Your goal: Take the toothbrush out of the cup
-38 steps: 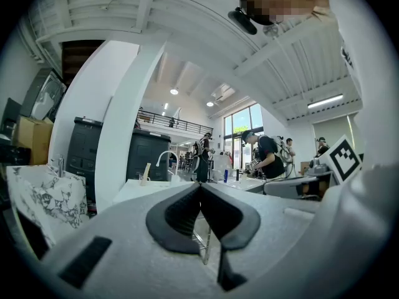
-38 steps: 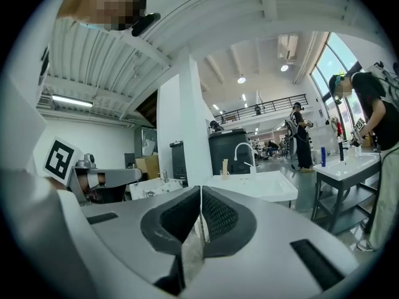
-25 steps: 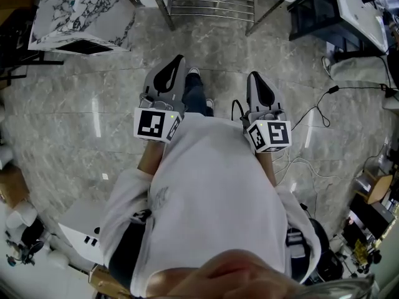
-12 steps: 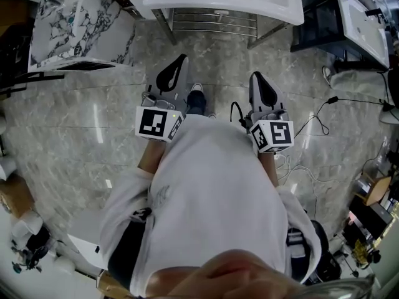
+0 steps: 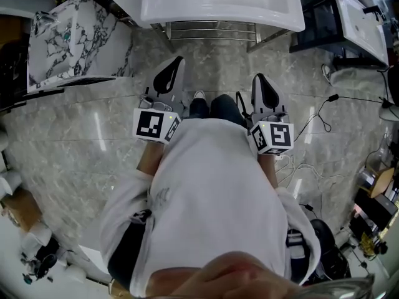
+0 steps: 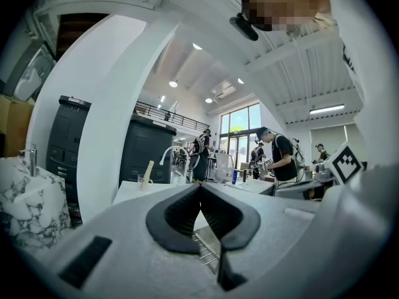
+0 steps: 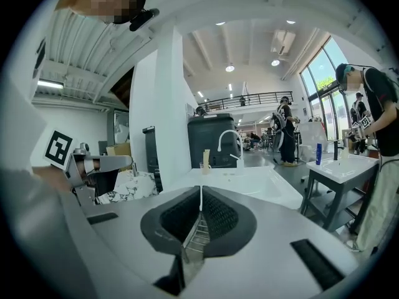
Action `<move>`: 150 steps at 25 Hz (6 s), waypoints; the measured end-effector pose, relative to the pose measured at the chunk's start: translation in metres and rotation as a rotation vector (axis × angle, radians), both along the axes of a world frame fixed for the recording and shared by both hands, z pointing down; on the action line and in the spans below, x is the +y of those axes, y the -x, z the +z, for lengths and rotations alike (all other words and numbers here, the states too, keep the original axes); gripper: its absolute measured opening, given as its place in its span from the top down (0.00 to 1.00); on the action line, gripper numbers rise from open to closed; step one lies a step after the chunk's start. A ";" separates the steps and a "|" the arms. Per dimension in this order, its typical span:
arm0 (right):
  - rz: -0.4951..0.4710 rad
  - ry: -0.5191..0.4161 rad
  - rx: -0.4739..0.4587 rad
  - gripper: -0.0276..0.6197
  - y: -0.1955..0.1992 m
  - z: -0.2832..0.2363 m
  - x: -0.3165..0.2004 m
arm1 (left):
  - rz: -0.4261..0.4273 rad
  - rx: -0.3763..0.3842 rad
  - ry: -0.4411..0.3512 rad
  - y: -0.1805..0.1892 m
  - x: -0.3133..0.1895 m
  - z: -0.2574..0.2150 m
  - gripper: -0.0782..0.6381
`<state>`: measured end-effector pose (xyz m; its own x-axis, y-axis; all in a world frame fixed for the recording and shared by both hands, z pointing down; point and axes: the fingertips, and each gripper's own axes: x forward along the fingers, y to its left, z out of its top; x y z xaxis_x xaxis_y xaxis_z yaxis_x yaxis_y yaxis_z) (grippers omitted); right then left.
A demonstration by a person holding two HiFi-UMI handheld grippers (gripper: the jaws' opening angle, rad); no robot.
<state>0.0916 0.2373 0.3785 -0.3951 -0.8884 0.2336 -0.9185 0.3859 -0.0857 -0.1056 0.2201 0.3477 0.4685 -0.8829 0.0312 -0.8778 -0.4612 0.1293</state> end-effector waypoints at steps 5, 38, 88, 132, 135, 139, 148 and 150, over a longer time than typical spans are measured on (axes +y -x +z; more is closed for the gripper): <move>0.007 0.004 -0.001 0.93 0.006 0.001 -0.013 | -0.017 0.015 0.022 0.008 -0.009 0.004 0.87; -0.191 0.039 -0.055 0.93 -0.025 0.007 -0.220 | -0.195 0.010 -0.002 -0.032 -0.182 -0.003 0.87; 0.047 0.138 -0.051 0.93 0.025 0.020 -0.369 | -0.037 0.037 0.082 0.050 -0.389 0.031 0.87; 0.047 0.124 -0.073 0.93 0.040 0.024 -0.392 | -0.045 -0.094 0.019 0.075 -0.420 0.018 0.87; 0.057 0.126 -0.075 0.93 0.041 0.026 -0.393 | -0.036 -0.097 0.009 0.078 -0.432 0.016 0.76; 0.079 0.126 -0.072 0.93 0.037 0.026 -0.394 | -0.021 -0.100 -0.004 0.079 -0.450 0.013 0.73; 0.115 0.156 -0.070 0.93 0.030 0.033 -0.398 | 0.054 -0.129 -0.002 0.073 -0.501 0.023 0.60; 0.113 0.162 -0.068 0.93 0.031 0.035 -0.399 | 0.065 -0.150 -0.004 0.071 -0.512 0.026 0.58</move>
